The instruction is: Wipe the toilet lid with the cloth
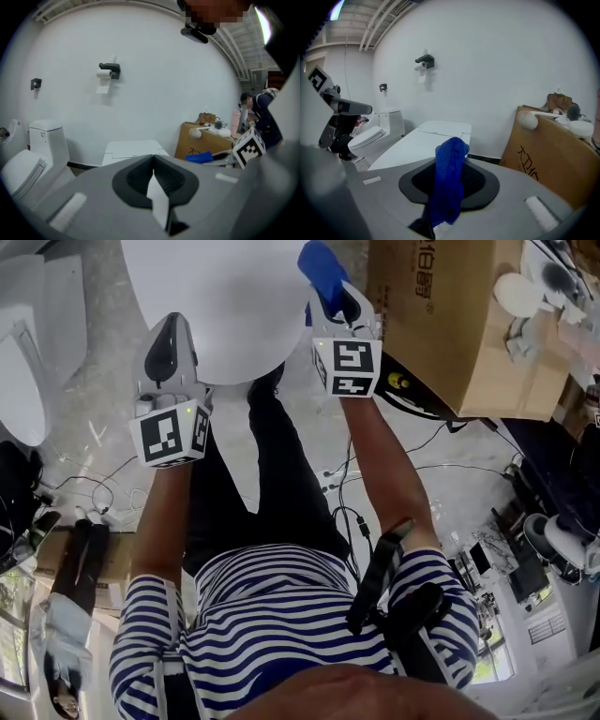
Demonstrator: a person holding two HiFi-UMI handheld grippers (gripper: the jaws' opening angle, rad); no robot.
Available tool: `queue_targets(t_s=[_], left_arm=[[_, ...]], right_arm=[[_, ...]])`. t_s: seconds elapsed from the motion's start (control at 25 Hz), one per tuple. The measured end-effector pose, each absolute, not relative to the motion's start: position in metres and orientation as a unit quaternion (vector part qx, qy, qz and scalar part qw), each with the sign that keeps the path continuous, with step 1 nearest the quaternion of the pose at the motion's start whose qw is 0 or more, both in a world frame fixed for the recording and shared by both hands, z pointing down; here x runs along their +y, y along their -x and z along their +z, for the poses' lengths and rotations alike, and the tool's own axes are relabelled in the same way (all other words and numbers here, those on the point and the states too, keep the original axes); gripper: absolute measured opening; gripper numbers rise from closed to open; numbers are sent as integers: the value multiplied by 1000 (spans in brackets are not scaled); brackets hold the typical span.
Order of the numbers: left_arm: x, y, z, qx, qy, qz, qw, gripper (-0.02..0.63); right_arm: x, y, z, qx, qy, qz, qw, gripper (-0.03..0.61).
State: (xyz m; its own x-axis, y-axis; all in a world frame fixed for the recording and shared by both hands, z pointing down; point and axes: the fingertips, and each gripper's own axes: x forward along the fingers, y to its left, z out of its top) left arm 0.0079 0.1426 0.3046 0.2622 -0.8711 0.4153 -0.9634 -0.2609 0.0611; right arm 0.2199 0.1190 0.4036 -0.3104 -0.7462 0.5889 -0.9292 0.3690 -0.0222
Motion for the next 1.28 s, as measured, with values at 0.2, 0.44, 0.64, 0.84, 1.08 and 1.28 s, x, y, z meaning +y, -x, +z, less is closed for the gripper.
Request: queue_targets(t_s=[0.2, 0.44, 0.64, 0.84, 1.08, 1.28], left_arm=[[148, -13, 307, -593, -775, 156, 153, 2], [149, -17, 312, -591, -775, 160, 154, 2], [150, -11, 324, -588, -779, 150, 156, 2], [153, 1, 343, -589, -777, 148, 164, 2], [161, 11, 356, -583, -781, 147, 170, 2], [168, 23, 358, -581, -781, 145, 176, 2]], right_arm=[[124, -220, 423, -791, -522, 193, 252, 115], [126, -221, 446, -787, -523, 201, 258, 115], [130, -217, 471, -782, -523, 205, 269, 115], [140, -201, 497, -780, -518, 210, 281, 115], [149, -190, 522, -773, -515, 222, 296, 115], [149, -183, 525, -768, -519, 219, 304, 115]])
